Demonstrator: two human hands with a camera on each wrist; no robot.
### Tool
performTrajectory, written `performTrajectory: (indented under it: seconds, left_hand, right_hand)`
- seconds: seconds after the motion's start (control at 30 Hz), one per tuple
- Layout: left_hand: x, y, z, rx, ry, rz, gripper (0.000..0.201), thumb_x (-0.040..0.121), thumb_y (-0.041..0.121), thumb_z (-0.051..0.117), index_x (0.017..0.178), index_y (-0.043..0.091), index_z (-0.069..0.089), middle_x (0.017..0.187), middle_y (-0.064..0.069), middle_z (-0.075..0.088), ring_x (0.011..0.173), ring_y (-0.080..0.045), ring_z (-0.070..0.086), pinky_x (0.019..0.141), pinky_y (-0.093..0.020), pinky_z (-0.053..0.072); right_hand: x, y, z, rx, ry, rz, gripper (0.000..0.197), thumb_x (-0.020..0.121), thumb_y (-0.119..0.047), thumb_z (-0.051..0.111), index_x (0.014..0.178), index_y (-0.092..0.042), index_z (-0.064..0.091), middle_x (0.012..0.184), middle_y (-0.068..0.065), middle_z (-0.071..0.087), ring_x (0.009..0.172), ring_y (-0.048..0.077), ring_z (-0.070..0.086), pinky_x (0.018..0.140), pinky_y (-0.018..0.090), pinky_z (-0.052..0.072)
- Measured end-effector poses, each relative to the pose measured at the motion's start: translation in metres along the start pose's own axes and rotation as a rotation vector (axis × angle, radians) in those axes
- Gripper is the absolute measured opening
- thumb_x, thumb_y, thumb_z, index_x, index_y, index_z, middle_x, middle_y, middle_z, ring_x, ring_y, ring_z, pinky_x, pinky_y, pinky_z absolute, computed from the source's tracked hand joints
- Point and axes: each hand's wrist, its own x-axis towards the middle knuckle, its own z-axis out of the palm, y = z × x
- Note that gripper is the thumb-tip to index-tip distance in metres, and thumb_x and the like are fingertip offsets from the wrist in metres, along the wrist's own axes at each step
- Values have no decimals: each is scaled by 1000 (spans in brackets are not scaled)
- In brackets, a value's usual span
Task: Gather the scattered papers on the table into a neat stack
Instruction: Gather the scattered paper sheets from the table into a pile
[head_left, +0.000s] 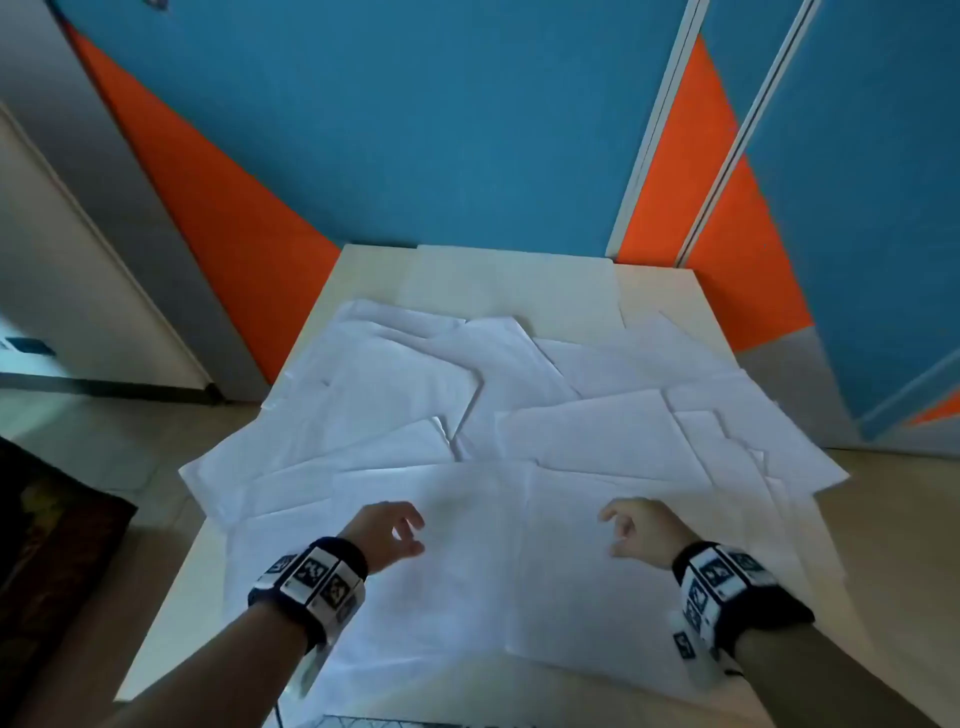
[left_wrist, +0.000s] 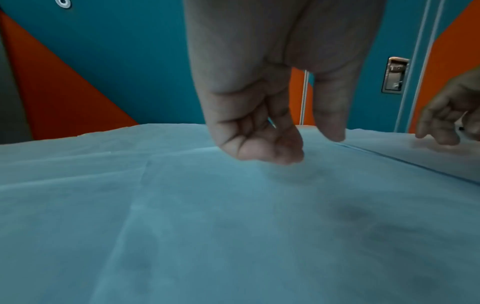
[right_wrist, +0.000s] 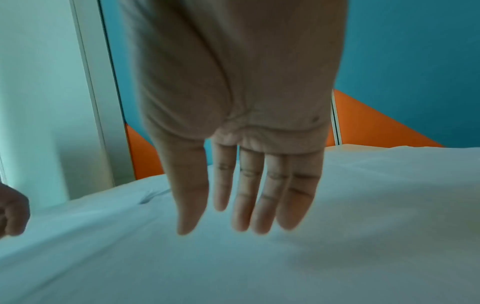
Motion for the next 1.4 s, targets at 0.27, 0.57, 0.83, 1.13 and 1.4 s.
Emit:
performTrajectory:
  seconds: [0.27,0.57,0.83,1.13,1.4]
  left_hand:
    - [28,0,-11,228,182,-136,70,74,30,74,137,25,42,140,-5,36,129,-25,35,106,-36,35]
    - [51,0,-24,504,54,-211,96,60,48,79,139,22,30,136,0,42,127,-24,39,101,-41,34]
    - [61,1,-25,251,59,-168,62,66,27,81,120,10,56,127,-7,43,114,-26,51,98,-33,43]
    - [56,2,-24,256,41,-245,66,74,31,75,131,10,50,132,-8,52,124,-25,49,101,-31,40]
    - [48,1,-28,200,11,-294,64,77,38,71,134,17,50,132,-6,57,122,-25,53,101,-33,43]
  right_hand:
    - [32,-2,-18,-305,103,100,96,67,-30,80,147,-27,26,151,7,23,139,27,25,106,38,29]
    - [51,-8,-16,-472,35,174,87,60,-34,83,133,-21,37,137,3,44,130,25,37,100,45,29]
    - [55,-13,-24,-582,-51,179,33,70,-33,76,96,-19,61,92,0,58,111,24,57,99,42,29]
    - [44,-9,-66,-261,248,206,60,80,-32,70,132,-9,51,133,13,58,120,31,55,103,40,39]
    - [28,2,-89,297,371,121,47,77,-15,76,119,-1,61,120,14,64,110,30,59,93,33,44]
